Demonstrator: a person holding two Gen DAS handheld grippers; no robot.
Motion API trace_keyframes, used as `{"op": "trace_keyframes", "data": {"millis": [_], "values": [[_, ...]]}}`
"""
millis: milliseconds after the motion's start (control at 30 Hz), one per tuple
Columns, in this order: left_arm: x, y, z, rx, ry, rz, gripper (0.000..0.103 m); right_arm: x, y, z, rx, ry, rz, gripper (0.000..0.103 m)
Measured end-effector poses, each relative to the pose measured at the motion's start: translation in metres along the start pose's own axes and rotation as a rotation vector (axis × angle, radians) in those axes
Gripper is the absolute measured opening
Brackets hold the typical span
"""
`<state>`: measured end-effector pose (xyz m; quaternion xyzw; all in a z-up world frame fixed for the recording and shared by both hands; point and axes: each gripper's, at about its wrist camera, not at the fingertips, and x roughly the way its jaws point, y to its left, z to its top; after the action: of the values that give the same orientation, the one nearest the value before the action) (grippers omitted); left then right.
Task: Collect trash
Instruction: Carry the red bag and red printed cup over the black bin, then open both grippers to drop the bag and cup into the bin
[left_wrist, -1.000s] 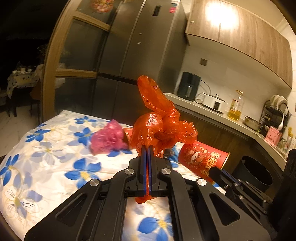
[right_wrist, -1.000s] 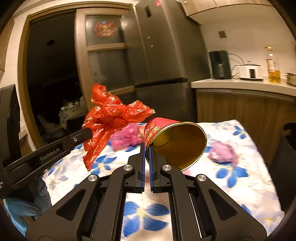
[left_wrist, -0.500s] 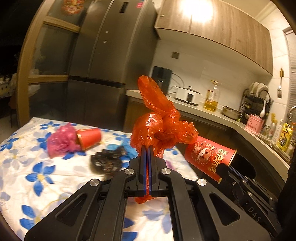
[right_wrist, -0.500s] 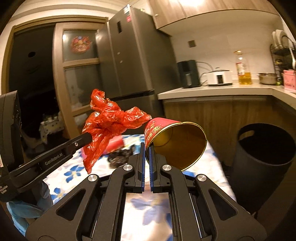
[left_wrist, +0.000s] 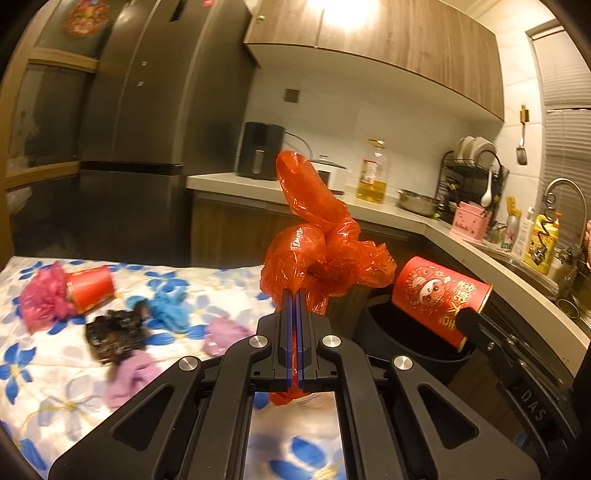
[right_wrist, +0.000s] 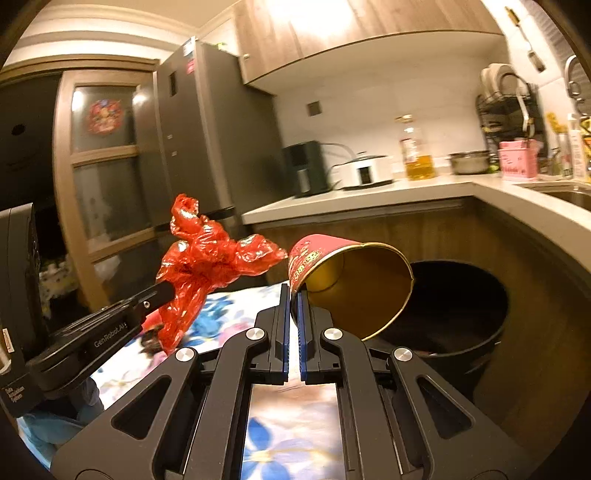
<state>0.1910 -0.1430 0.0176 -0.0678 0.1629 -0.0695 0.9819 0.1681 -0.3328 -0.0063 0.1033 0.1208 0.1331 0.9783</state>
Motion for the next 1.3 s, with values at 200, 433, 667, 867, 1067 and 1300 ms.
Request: {"op": "trace_keyframes", "data": {"millis": [200,433,667,867,1067,1300], "values": [[0.026,-0.036,0.002,0.022,0.005,-0.056,0.001,-0.001,-0.033,0.007,0.02,-0.015,-0.088,0.004],[0.057,-0.073,0.0,0.055,0.026,-0.109,0.001,0.003,-0.064,0.013,0.024,-0.019,-0.158,0.004],[0.084,-0.095,-0.002,0.079,0.048,-0.136,0.001,0.014,-0.082,0.018,0.034,-0.014,-0.19,0.004],[0.096,-0.103,-0.001,0.08,0.056,-0.147,0.001,0.022,-0.092,0.02,0.043,-0.009,-0.21,0.004],[0.106,-0.112,-0.002,0.094,0.063,-0.156,0.001,0.03,-0.1,0.024,0.054,-0.004,-0.217,0.004],[0.118,-0.121,-0.009,0.14,0.085,-0.185,0.001,0.043,-0.109,0.026,0.072,0.018,-0.202,0.005]]}}
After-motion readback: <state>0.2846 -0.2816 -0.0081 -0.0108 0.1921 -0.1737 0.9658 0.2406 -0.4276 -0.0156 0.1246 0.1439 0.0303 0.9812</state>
